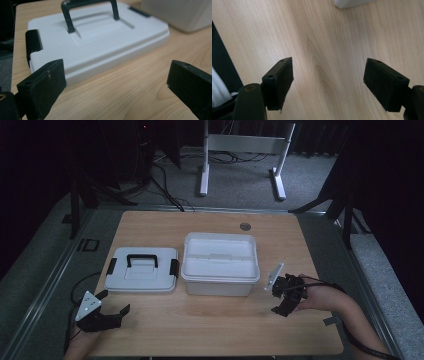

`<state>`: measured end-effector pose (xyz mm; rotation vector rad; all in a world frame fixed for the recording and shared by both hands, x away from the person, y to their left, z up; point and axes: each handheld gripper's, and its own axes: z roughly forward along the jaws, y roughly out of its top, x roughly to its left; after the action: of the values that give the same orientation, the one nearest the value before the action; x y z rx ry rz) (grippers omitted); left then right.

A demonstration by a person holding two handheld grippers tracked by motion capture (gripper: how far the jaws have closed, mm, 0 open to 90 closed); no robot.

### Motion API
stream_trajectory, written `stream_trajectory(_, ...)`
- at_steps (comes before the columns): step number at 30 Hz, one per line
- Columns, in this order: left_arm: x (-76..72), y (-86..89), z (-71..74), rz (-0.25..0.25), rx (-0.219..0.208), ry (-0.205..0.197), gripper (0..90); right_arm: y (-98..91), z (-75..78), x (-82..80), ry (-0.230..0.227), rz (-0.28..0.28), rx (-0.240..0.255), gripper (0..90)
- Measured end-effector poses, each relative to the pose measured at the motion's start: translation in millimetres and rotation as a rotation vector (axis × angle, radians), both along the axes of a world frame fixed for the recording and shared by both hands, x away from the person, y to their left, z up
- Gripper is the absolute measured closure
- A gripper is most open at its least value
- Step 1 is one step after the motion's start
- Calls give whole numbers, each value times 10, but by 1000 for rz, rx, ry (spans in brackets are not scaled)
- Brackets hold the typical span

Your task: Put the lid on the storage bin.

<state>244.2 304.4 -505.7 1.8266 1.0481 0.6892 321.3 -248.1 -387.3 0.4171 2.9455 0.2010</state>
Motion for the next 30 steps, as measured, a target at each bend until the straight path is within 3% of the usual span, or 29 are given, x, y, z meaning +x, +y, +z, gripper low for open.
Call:
stream_trajectory(3, 27, 2, 28, -27, 37, 29, 20, -41, -100, -53, 7, -6, 18, 252)
stream_trajectory(10, 115, -13, 152, -81, 133, 100, 20, -102, -257, -133, 40, -11, -17, 252)
stream_trajectory(16, 265, -31, 352, -141, 234, 151, 26, -137, -359, -170, 52, -16, -24, 252)
stream_trajectory(22, 429, -84, 565, -190, 330, 178, 36, -157, -396, -185, 63, -20, -13, 253)
stream_trajectory(30, 675, -187, 759, -227, 456, 242, 36, -179, -437, -195, 74, -14, -14, 253)
